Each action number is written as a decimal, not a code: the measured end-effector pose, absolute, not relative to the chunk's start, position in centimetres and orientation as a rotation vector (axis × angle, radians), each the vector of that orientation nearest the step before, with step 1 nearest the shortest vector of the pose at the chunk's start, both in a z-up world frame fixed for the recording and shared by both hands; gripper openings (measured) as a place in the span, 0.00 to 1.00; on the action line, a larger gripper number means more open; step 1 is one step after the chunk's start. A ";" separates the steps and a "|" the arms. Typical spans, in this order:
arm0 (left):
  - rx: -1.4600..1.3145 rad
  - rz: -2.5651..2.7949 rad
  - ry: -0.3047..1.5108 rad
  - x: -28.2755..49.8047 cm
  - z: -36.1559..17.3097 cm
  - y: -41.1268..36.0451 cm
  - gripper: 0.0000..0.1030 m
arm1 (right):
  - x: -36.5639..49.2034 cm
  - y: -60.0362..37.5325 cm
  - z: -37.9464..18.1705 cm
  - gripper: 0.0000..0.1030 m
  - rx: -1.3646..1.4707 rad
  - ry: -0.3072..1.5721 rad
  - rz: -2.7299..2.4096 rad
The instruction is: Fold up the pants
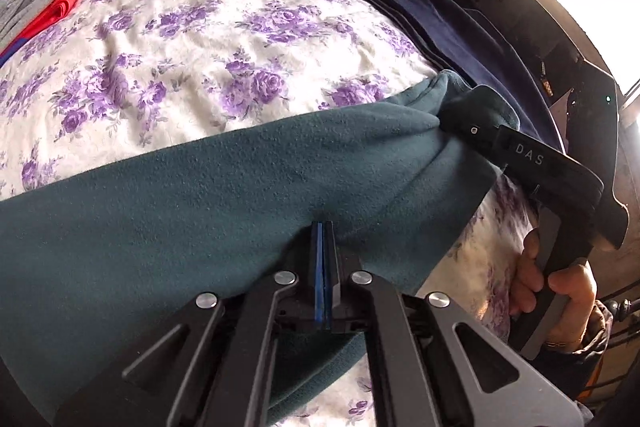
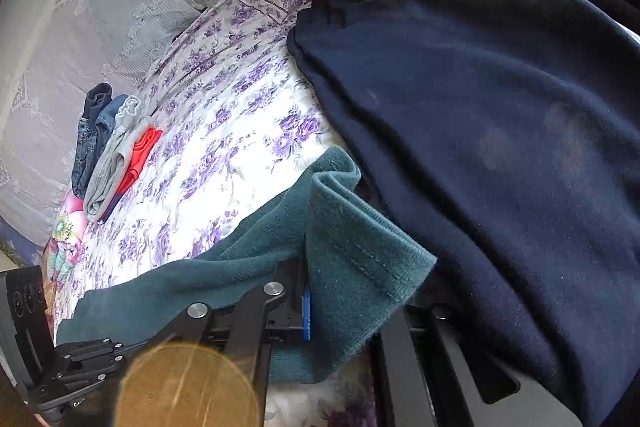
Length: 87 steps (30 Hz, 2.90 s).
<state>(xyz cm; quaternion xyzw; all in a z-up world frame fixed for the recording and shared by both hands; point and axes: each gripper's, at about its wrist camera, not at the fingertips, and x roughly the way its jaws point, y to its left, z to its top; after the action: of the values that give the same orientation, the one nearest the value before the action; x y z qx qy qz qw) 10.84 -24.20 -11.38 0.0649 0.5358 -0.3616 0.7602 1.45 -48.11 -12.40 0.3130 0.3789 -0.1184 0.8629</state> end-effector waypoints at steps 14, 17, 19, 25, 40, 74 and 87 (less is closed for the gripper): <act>-0.058 -0.446 1.050 11.2 -5.1 1.4 0.01 | 4.7 -35.0 -0.7 0.06 0.419 0.777 -0.052; -0.141 -0.336 1.045 11.3 -6.0 8.2 0.01 | 6.7 -29.0 -1.1 0.06 0.317 0.821 0.049; -0.185 -0.292 1.057 11.7 -6.9 11.0 0.01 | 8.5 -24.6 -2.1 0.06 0.219 0.861 0.087; -0.212 -0.335 1.110 12.1 -9.5 12.0 0.01 | 10.6 -16.5 -5.9 0.06 0.025 0.970 0.154; -0.249 -0.382 1.137 12.5 -11.5 11.7 0.01 | 8.1 -17.5 -1.2 0.47 0.158 0.934 0.303; -0.339 -0.164 0.902 1.6 -5.2 19.7 0.84 | 1.7 -19.9 -4.8 0.39 0.411 0.934 0.422; -0.640 -0.101 1.021 6.0 -9.8 22.5 0.84 | -0.6 -22.1 -5.5 0.39 0.475 0.904 0.399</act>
<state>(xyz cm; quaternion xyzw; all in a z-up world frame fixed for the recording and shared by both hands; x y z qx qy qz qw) 5.96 22.53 -9.77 -0.3007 0.4799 -0.0476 0.8228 -0.59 -22.12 -5.46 0.2257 0.4298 0.1897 0.8534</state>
